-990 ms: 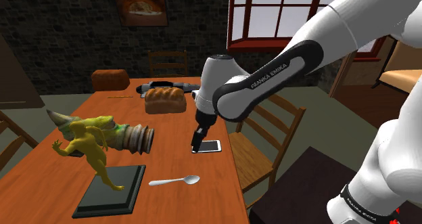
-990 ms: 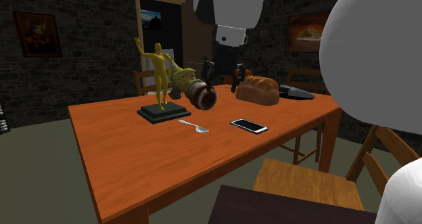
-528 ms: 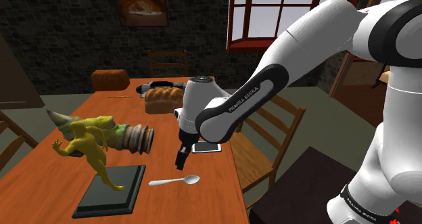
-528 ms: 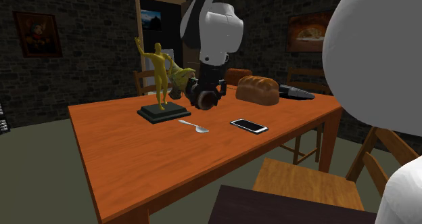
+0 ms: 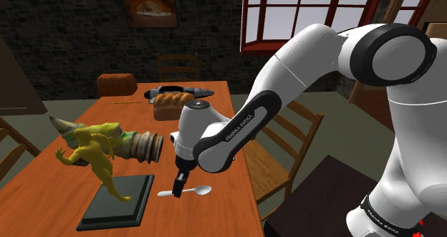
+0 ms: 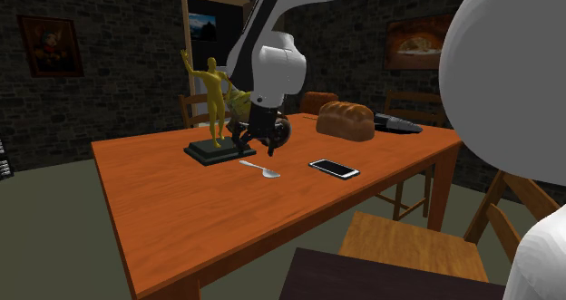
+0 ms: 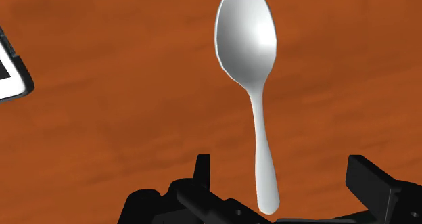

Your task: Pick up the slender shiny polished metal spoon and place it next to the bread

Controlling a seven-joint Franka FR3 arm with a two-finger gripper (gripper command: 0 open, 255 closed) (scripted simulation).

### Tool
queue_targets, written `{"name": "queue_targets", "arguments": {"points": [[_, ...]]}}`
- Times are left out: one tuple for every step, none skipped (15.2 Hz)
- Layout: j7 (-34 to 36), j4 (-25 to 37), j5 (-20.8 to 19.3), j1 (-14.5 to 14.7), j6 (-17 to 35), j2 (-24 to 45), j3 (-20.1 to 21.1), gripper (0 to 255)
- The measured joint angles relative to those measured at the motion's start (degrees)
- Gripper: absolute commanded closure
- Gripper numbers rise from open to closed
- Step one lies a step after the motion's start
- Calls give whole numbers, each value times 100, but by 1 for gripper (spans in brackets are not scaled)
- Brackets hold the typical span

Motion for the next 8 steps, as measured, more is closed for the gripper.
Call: {"name": "queue_targets", "arguments": {"points": [[14, 20, -20, 24, 42, 62, -17, 0], [25, 64, -45, 50, 85, 149, -40, 0], [45, 107, -68, 82, 118, 224, -62, 0], [65, 157, -95, 117, 165, 319, -89, 0], [79, 168, -108, 137, 195, 360, -102, 0], [76, 177, -113, 139, 209, 384, -107, 0], [74, 182, -115, 140, 215, 395, -110, 0], [73, 185, -116, 140, 220, 402, -112, 0]]}}
